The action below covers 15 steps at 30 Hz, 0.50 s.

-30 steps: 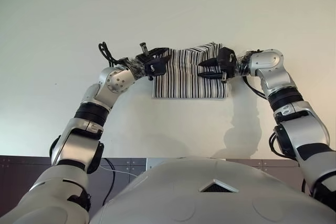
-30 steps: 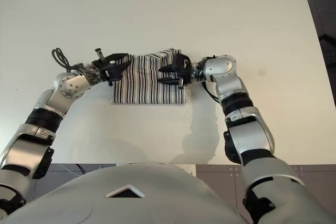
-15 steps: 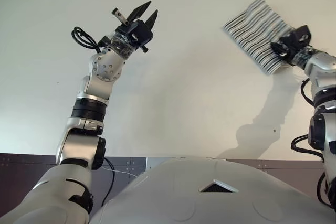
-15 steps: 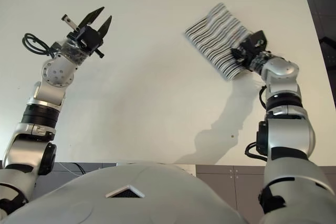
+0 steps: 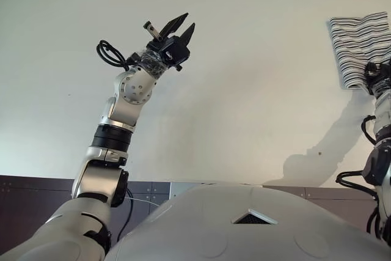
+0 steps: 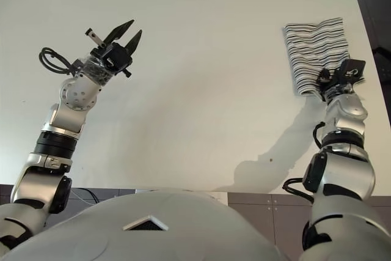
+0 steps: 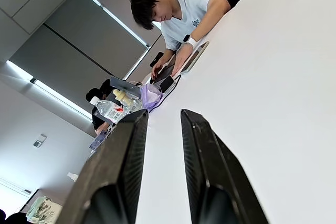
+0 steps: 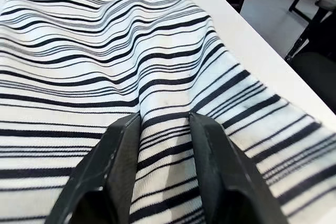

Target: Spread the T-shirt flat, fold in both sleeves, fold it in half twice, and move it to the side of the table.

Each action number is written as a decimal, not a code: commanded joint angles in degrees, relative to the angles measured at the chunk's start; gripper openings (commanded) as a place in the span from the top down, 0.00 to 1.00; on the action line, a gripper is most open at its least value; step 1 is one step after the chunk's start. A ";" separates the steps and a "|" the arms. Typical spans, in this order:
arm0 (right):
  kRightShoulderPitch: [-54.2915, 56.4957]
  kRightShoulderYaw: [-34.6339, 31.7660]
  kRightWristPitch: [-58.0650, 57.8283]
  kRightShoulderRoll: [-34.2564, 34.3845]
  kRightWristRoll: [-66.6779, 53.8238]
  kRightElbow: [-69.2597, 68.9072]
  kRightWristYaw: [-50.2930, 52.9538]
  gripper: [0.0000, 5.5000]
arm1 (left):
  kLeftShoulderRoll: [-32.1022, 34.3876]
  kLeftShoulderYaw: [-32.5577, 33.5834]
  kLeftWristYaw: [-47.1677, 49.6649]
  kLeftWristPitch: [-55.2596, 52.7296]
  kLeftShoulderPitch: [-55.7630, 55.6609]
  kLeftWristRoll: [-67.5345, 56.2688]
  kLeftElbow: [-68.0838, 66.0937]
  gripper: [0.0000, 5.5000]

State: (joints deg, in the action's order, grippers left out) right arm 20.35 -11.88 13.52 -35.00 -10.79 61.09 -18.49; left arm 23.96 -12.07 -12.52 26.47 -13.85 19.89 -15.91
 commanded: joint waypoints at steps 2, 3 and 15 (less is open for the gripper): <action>-6.07 2.30 2.86 3.02 -1.20 -35.25 -3.55 0.70 | -1.42 4.80 1.63 -4.81 3.46 -3.96 10.82 0.80; -6.54 2.51 1.30 3.28 -1.41 -41.66 -3.15 0.70 | -2.04 5.55 2.12 -6.08 4.49 -4.48 13.41 0.80; -13.78 12.23 -14.24 26.57 5.85 -64.81 18.01 0.70 | -19.54 10.81 13.16 -24.59 12.86 -14.81 23.00 0.80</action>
State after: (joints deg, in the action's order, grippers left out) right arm 7.13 -0.69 -0.17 -11.45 -6.74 -6.48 -3.27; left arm 5.64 -0.76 -0.71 2.54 -1.61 4.67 9.27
